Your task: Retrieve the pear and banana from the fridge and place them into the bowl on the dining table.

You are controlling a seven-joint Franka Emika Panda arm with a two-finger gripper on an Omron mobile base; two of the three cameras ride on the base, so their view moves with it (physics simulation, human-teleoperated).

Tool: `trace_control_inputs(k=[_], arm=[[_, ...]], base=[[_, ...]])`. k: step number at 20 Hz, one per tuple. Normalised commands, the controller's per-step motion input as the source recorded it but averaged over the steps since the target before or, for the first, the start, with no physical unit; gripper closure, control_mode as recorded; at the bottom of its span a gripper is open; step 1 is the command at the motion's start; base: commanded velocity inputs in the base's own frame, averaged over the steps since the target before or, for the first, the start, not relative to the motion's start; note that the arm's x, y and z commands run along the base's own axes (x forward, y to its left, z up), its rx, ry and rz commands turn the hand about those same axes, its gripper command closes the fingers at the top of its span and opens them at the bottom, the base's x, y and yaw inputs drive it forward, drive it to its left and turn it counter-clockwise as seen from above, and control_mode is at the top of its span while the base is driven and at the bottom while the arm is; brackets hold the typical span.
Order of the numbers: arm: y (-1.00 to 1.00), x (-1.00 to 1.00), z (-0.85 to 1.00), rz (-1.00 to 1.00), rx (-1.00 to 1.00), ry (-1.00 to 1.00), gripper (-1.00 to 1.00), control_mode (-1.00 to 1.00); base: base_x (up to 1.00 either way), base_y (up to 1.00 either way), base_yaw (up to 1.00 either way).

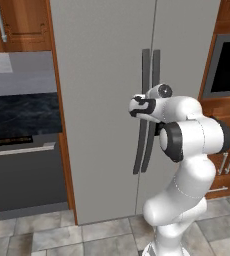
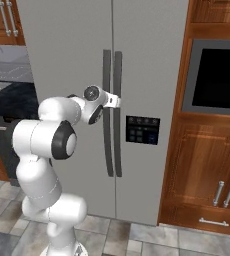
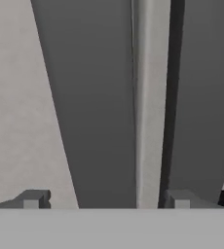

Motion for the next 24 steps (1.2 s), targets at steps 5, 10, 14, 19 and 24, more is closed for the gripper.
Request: trace_control_inputs(k=[5,10,14,19,24], arm=[[-0.01,0.57,0.0,0.0,0.0,0.0,-1.0,-1.0],[0.0,0.57,-0.02,0.0,0.0,0.0,1.0,-1.0],[0.0,0.3,0.0,0.0,0.0,0.0,1.0,-1.0],[0.0,-0.53,0.03,0.0,0.0,0.0,1.0,-1.0],[0.0,-1.0,0.07,0.0,0.0,0.0,1.0,-1.0]], base=[[0.0,0.0,0.0],[0.0,0.0,0.0],[0.0,0.0,0.0],[0.0,0.0,0.0],[0.0,0.0,0.0]])
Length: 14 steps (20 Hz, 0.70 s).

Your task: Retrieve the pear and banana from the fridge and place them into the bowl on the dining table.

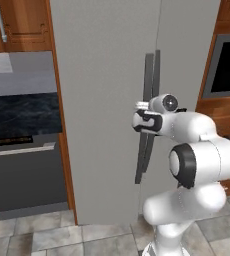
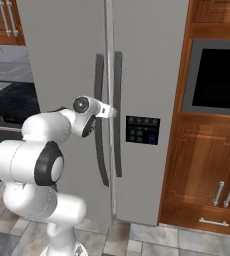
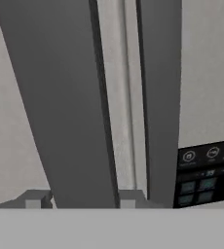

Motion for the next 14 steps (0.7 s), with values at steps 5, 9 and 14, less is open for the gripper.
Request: trace_control_inputs(k=[5,9,14], arm=[[0.0,-1.0,0.08,0.0,0.0,0.0,1.0,-1.0],[0.12,-0.99,0.18,0.0,-0.02,0.0,1.0,-1.0],[0.13,-0.88,0.44,0.0,-0.03,0.0,1.0,-1.0]], base=[[0.0,0.0,0.0],[0.0,0.0,0.0],[0.0,0.0,0.0]])
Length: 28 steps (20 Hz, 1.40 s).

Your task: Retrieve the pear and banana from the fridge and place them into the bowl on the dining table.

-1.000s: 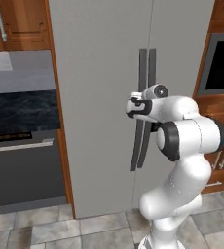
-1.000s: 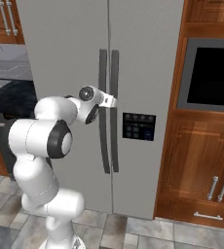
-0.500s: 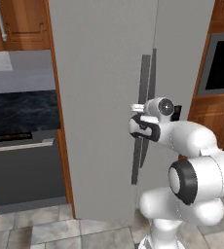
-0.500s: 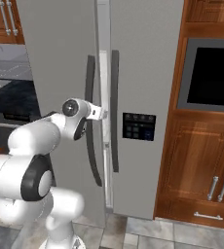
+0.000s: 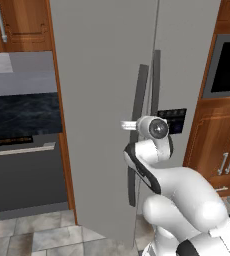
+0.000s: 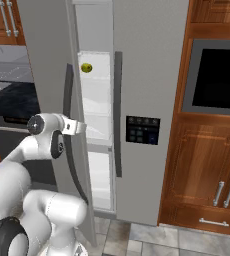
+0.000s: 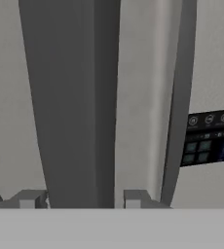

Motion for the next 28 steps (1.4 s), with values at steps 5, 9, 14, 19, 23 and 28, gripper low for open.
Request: trace_control_inputs(k=[5,9,14,19,23,28], arm=[[0.06,-0.75,0.69,0.0,-0.04,0.0,1.0,-1.0],[0.0,-0.52,0.96,0.0,-0.05,0.0,1.0,-1.0],[0.0,-0.23,1.0,0.0,-0.06,0.0,-1.0,-1.0],[0.0,-0.25,1.0,0.0,-0.06,0.0,-1.0,-1.0],[0.0,-0.29,0.98,0.0,-0.04,0.0,-1.0,-1.0],[-0.13,-0.1,0.59,0.0,0.0,0.02,-1.0,-1.0]], base=[[0.0,0.0,0.0],[0.0,0.0,0.0],[0.0,0.0,0.0],[0.0,0.0,0.0],[0.0,0.0,0.0],[0.0,0.0,0.0]])
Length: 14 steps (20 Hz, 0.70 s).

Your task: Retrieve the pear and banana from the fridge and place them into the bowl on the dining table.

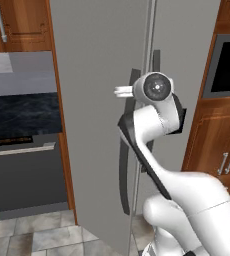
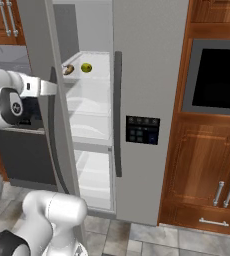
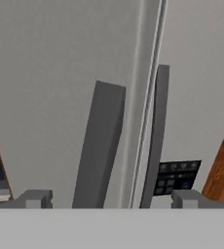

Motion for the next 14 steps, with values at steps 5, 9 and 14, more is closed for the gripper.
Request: trace_control_inputs(k=[5,9,14], arm=[[-0.8,0.0,-0.06,-0.04,0.3,0.0,-1.0,-1.0],[-0.88,0.0,-0.44,-0.08,0.44,0.0,-1.0,-1.0],[-0.63,0.03,-0.6,-0.07,0.49,0.0,-1.0,-1.0]], base=[[0.0,0.0,0.0],[0.0,0.0,0.0],[0.0,0.0,0.0]])
